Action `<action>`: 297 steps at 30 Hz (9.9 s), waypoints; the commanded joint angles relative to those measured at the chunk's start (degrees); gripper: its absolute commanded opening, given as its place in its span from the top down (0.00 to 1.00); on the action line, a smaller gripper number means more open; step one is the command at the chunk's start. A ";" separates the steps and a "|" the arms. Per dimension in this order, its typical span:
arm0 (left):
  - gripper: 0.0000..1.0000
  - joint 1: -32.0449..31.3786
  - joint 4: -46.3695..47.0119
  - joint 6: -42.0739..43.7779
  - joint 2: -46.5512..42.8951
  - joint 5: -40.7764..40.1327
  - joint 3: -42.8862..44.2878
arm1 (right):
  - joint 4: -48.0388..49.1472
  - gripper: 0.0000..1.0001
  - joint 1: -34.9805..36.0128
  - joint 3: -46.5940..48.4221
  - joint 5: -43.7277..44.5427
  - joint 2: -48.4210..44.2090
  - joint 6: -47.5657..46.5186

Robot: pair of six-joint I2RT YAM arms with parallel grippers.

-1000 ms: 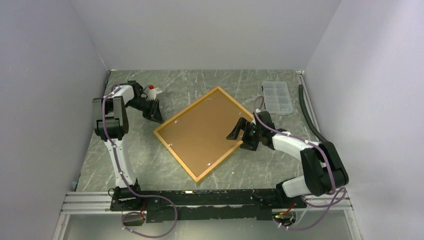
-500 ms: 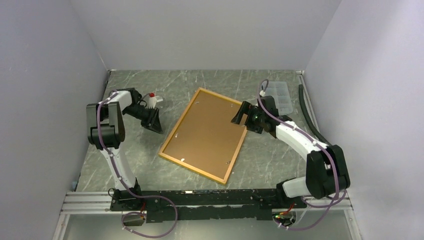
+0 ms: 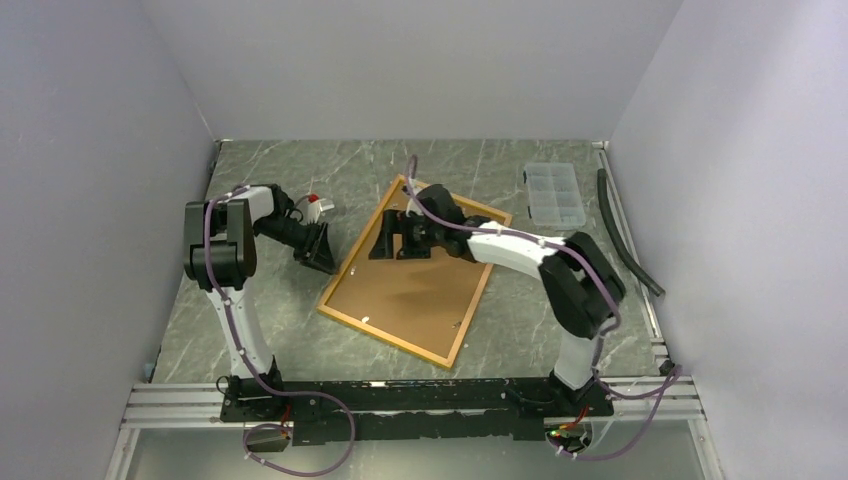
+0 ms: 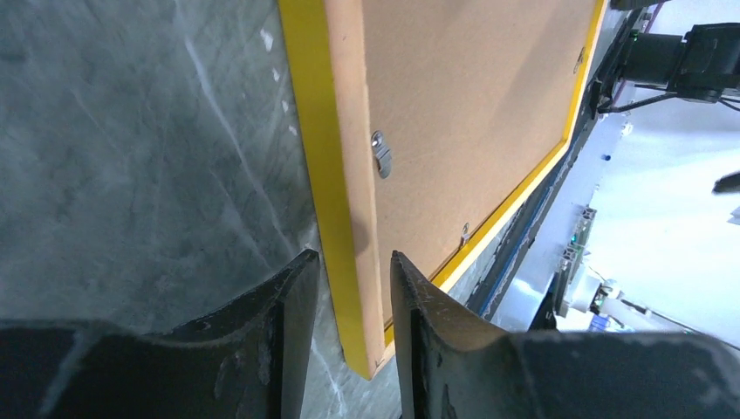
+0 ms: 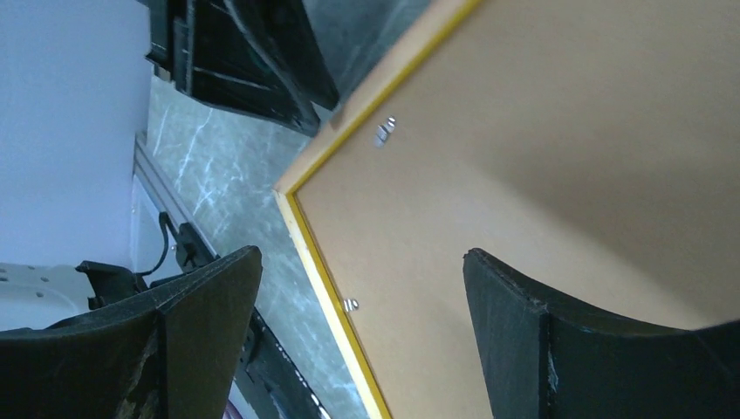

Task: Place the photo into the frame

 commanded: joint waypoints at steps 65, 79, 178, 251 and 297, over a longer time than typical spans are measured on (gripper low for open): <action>0.85 -1.00 2.75 2.60 1.39 0.63 -3.19 | 7.05 0.18 8.02 23.90 -7.40 28.91 4.73; 0.86 -0.99 1.38 3.25 0.76 0.72 -2.80 | 8.27 0.18 7.96 26.96 -7.52 30.82 4.29; 0.70 -2.89 14.25 -18.53 11.83 6.20 11.65 | -3.46 0.04 -3.45 45.07 -6.74 38.95 2.74; 0.66 -7.13 9.06 0.71 -5.02 -15.27 -1.96 | -3.85 0.00 -24.11 3.15 10.83 -3.19 -7.49; 0.44 -10.16 -12.73 4.38 -4.05 -11.64 22.49 | -10.69 0.00 -21.25 4.43 15.87 -5.39 -2.52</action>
